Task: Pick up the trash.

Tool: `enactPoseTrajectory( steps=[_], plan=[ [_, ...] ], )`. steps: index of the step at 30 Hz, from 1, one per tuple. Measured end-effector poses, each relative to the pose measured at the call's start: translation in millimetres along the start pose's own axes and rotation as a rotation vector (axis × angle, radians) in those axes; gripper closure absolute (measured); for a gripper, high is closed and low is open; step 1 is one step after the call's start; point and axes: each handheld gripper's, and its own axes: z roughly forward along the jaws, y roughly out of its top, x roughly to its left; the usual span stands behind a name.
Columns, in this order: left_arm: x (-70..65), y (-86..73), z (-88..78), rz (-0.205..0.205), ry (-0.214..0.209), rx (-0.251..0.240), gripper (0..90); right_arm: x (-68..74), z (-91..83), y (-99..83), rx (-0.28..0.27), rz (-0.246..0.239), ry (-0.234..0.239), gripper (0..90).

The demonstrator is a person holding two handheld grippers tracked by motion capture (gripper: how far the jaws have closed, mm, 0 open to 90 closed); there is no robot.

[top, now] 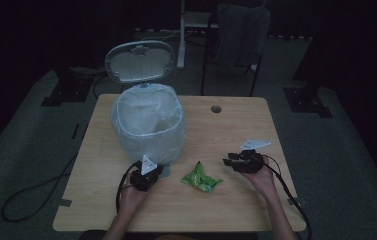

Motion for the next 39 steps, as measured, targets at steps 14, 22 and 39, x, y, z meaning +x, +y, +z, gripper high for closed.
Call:
enactPoseTrajectory(
  steps=[14,22,39],
  plan=[
    [-0.3,-0.1,0.1,-0.004,-0.001,0.000,90.0,24.1,-26.9,2.6,-0.031,-0.061,0.063,59.8],
    [-0.3,-0.1,0.0,-0.004,-0.001,0.000,90.0,38.6,-31.6,-5.8,-0.022,-0.071,0.104,58.1],
    [-0.1,0.1,0.0,-0.001,0.001,0.001,90.0,55.1,-6.5,-13.5,0.131,-0.151,0.179,56.9]
  ],
)
